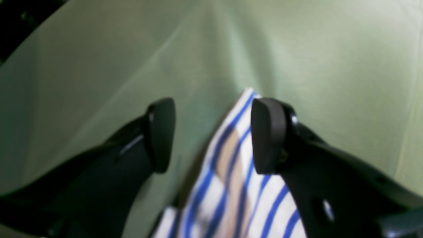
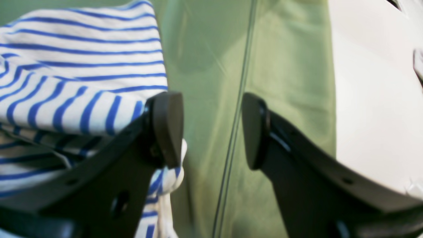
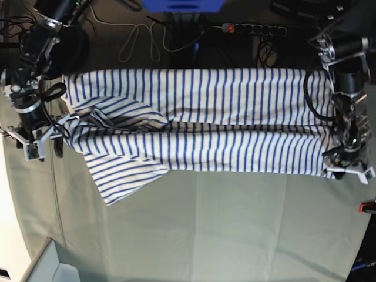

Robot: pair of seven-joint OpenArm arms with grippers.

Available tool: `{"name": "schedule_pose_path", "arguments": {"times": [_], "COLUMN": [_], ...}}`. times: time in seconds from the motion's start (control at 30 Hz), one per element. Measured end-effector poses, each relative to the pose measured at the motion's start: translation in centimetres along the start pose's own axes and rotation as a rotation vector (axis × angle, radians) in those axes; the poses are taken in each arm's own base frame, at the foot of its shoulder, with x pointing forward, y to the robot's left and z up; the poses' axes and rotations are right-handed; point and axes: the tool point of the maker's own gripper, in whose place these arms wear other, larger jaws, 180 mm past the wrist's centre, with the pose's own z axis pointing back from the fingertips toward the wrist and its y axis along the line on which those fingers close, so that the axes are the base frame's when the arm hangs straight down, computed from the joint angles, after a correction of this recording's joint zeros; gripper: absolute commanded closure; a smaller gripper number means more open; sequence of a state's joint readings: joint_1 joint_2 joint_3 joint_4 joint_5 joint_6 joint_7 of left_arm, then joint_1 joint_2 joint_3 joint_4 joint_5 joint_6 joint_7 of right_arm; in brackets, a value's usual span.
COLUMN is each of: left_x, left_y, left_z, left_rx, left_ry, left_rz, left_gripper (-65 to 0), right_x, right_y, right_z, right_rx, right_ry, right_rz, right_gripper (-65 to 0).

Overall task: Layout the t-shirt on the table in an organized manner, then fold the t-shirt properly
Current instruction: 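Regrasp the folded shirt edge with the right gripper, left holding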

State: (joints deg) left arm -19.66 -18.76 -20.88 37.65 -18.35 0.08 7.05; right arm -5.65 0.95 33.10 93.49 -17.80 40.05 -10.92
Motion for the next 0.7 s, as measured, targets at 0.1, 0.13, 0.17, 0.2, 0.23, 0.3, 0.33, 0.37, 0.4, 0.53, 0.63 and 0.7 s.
{"name": "schedule_pose_path", "arguments": {"times": [0.1, 0.13, 0.17, 0.2, 0.23, 0.3, 0.33, 0.37, 0.4, 0.53, 0.63, 0.7], "left_x": [-0.6, -0.7, -0.8, -1.1, -1.4, -2.1, -2.3, -2.3, -2.3, -2.2, -2.4, -2.4], "left_y": [-2.6, -3.0, -3.2, -3.1, -3.0, -2.5, -2.5, -2.5, -2.5, -2.3, -2.3, -2.3], "left_z": [-0.5, -0.5, -0.5, -0.6, -0.7, -0.8, -0.8, -0.8, -0.8, -0.8, -0.8, -0.8], "left_rx": [-0.050, -0.059, -0.064, -0.060, -0.055, -0.038, -0.037, -0.037, -0.037, -0.034, -0.032, -0.032], "left_ry": [0.027, 0.031, 0.036, 0.044, 0.054, 0.076, 0.081, 0.081, 0.081, 0.080, 0.085, 0.086], "left_rz": [-0.055, -0.059, -0.059, -0.057, -0.056, -0.048, -0.049, -0.049, -0.049, -0.050, -0.050, -0.050], "left_gripper": [-35.7, -35.7, -35.7, -35.7, -35.7, -35.7, -35.7, -35.7, -35.7, -35.7, -35.7, -35.4], "right_x": [-0.3, -0.3, -0.4, -0.4, -0.4, -0.4, -0.4, -0.3, -0.2, 0.5, 2.1, 3.0], "right_y": [0.2, 0.4, 0.4, 0.4, 0.2, 0.1, 0.1, 0.1, 0.1, -0.2, -0.5, -0.6], "right_z": [0.1, 0.1, 0.1, 0.1, 0.1, 0.1, 0.1, 0.1, 0.0, -0.4, -0.9, -1.5], "right_rx": [0.004, 0.007, 0.007, 0.007, 0.005, 0.001, 0.001, 0.002, 0.003, -0.005, -0.012, -0.013], "right_ry": [0.010, 0.010, 0.010, 0.010, 0.011, 0.011, 0.011, 0.009, 0.006, -0.003, -0.046, -0.062], "right_rz": [-0.001, -0.004, -0.005, -0.004, -0.002, -0.002, 0.000, 0.000, 0.001, 0.004, -0.001, -0.002], "right_gripper": [-29.4, -29.4, -29.4, -29.4, -29.4, -29.4, -29.4, -29.4, -29.4, -29.4, -29.4, -29.4]}}
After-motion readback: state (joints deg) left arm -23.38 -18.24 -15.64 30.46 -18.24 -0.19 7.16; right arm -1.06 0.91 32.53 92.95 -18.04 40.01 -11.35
